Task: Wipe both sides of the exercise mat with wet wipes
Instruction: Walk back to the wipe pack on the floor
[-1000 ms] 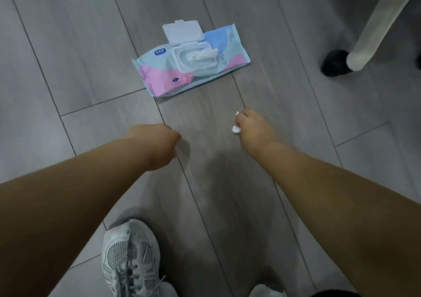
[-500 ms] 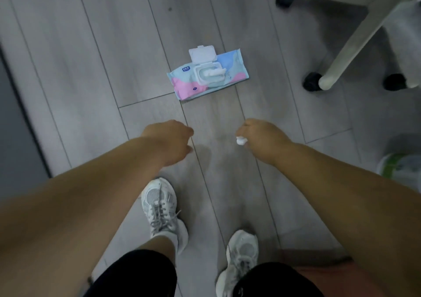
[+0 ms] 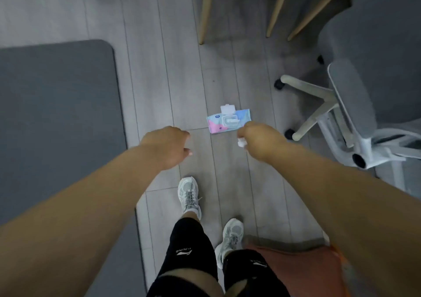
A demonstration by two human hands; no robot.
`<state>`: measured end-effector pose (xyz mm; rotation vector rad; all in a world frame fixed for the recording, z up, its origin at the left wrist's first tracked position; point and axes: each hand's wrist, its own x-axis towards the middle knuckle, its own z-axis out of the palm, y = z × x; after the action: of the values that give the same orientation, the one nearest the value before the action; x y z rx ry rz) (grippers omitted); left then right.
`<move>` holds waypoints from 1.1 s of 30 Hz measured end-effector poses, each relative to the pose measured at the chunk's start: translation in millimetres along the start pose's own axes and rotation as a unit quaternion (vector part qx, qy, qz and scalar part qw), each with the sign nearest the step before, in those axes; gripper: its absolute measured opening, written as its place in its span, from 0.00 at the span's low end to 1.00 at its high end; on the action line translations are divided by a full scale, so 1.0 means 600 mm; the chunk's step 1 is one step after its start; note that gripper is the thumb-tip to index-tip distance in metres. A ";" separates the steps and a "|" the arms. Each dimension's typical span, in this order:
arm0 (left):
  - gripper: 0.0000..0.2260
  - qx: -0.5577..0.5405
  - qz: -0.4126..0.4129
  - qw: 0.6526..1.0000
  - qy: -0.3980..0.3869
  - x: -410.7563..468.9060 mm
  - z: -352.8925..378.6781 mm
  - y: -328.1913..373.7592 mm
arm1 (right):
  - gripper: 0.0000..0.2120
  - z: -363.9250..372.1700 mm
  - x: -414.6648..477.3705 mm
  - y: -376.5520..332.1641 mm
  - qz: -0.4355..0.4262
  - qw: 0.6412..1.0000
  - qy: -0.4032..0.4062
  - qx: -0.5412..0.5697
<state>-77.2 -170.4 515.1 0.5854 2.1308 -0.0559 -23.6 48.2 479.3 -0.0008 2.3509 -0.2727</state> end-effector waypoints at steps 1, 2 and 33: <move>0.21 -0.001 -0.002 1.000 0.003 -0.026 -0.026 -0.013 | 0.13 -0.037 -0.011 -0.024 -0.006 1.000 0.009 -0.003; 0.21 0.002 -0.006 1.000 0.009 -0.050 -0.054 -0.027 | 0.13 -0.074 -0.018 -0.047 -0.014 1.000 0.018 -0.011; 0.22 -0.250 -0.220 0.934 0.126 0.002 -0.665 -0.490 | 0.13 -0.821 0.456 -0.363 -0.141 0.982 0.057 -0.115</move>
<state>-507.8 -330.6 700.9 -0.2007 2.3640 0.3220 -579.0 -90.3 672.4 -0.4438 2.4827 -0.1372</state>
